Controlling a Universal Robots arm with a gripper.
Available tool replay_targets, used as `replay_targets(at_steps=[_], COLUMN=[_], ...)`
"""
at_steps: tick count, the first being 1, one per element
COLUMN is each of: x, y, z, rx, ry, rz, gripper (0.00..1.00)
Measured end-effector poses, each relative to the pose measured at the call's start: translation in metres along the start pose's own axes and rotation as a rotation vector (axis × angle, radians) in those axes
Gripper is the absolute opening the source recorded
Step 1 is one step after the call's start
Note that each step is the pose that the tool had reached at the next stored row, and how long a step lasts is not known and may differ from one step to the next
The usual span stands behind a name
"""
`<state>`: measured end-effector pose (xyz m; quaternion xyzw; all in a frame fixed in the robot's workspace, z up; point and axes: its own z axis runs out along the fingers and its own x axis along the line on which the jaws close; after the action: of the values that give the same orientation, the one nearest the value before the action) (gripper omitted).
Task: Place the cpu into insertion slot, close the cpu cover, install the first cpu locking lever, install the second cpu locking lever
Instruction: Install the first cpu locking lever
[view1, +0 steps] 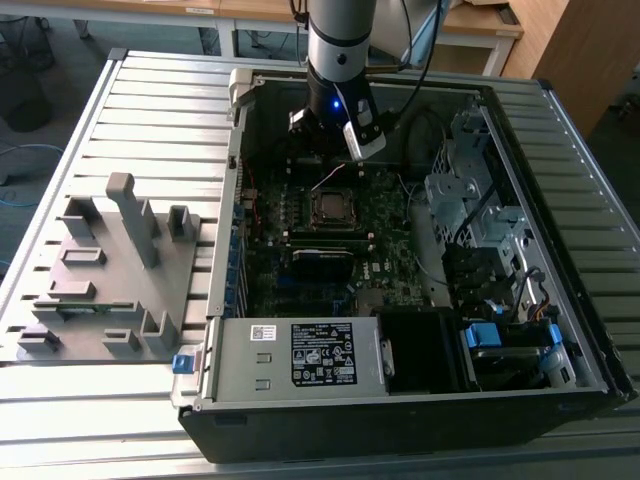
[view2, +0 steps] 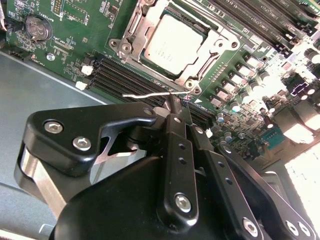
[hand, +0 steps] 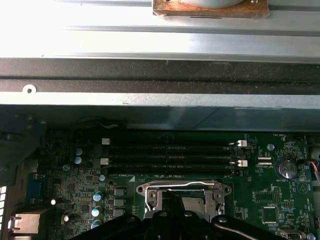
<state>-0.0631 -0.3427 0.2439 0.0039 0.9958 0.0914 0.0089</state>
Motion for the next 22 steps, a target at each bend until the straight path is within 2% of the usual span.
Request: replay_targets(at_steps=[6,8,11,13,22], x=[0.0000,0.0000,0.0000,0.0000,0.0000], y=[0.0000,0.0000,0.0001,0.0000,0.0000], z=[-0.0002,-0.0002,-0.0001,-0.0001,-0.0001], rx=[-0.0005,-0.0081,-0.0099,-0.0198,-0.0205], ry=[0.0001,0.0002,0.0001,0.0001,0.0001], rz=[0.000,0.000,0.000,0.000,0.000], gripper=[0.10,0.10,0.10,0.10,0.10])
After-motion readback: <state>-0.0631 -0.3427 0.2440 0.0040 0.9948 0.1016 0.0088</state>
